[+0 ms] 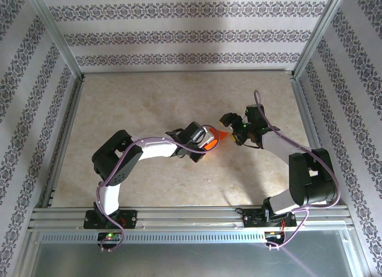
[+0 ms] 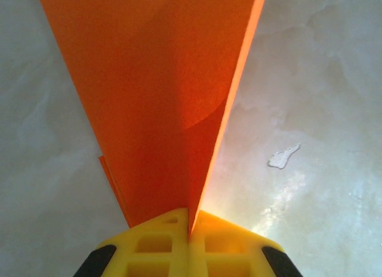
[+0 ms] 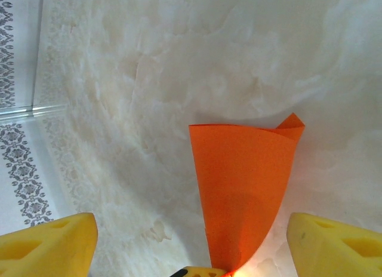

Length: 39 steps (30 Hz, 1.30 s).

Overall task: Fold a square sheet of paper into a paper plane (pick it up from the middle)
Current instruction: Fold the wing for the fifth time at the center of the table.

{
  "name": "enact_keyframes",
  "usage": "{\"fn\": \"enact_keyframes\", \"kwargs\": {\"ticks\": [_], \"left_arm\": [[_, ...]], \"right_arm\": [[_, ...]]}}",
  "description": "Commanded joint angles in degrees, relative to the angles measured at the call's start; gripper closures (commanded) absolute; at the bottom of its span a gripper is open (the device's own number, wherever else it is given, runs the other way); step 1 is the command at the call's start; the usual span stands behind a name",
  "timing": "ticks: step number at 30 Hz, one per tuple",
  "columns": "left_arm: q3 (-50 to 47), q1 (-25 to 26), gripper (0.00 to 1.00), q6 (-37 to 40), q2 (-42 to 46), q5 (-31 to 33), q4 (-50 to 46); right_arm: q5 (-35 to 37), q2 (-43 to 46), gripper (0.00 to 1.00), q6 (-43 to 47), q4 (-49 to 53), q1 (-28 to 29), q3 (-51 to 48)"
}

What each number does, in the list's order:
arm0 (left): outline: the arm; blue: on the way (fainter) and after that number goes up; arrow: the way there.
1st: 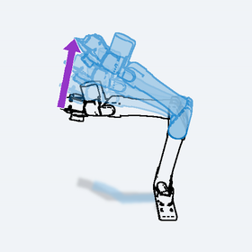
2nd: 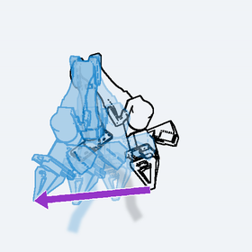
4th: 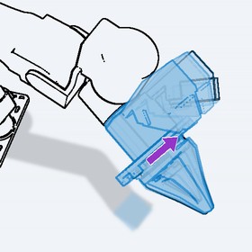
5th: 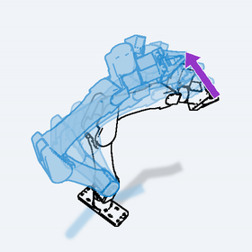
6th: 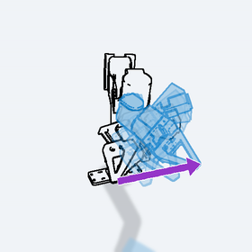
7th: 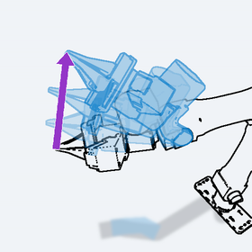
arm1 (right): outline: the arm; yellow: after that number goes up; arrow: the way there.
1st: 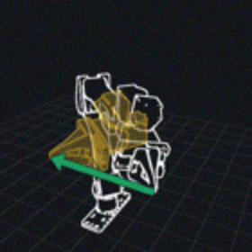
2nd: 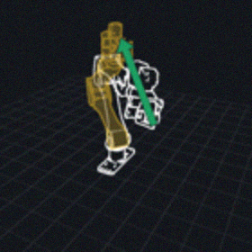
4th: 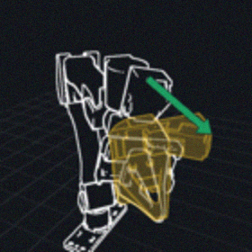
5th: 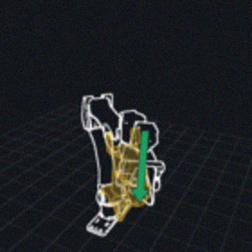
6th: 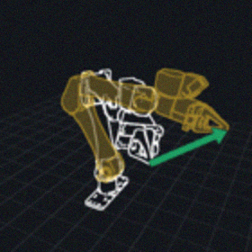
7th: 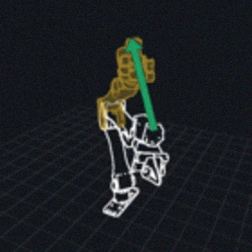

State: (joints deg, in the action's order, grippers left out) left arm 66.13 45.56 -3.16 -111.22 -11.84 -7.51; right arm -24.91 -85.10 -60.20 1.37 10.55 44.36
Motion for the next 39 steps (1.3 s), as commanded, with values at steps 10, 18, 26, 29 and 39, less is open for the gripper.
{"fn": "enact_keyframes", "kwargs": {"ticks": [10,18,26,29,39], "left_arm": [[2.3,-3.6,1.0,-7.1,-2.6,-10.1,-7.6],[-0.1,-5.5,1.0,-12.6,-1.5,-12.3,-4.3],[-6.3,-6.0,0.99,-18.5,2.7,-4.4,1.1],[-9.2,-5.9,0.99,-20.0,5.9,0.4,2.0],[-14.8,-6.0,0.99,-27.7,11.1,4.1,5.1]], "right_arm": [[0.7,3.6,0.17,3.1,-0.1,-1.7,-2.8],[-3.1,5.5,0.22,8.7,-5.2,-1.7,-6.7],[-6.3,2.4,0.27,11.2,-10.7,1.9,-7.7],[-6.5,0.6,0.28,11.5,-12.0,3.8,-6.9],[-12.3,-8.8,0.4,12.6,-17.2,10.5,-1.1]]}}
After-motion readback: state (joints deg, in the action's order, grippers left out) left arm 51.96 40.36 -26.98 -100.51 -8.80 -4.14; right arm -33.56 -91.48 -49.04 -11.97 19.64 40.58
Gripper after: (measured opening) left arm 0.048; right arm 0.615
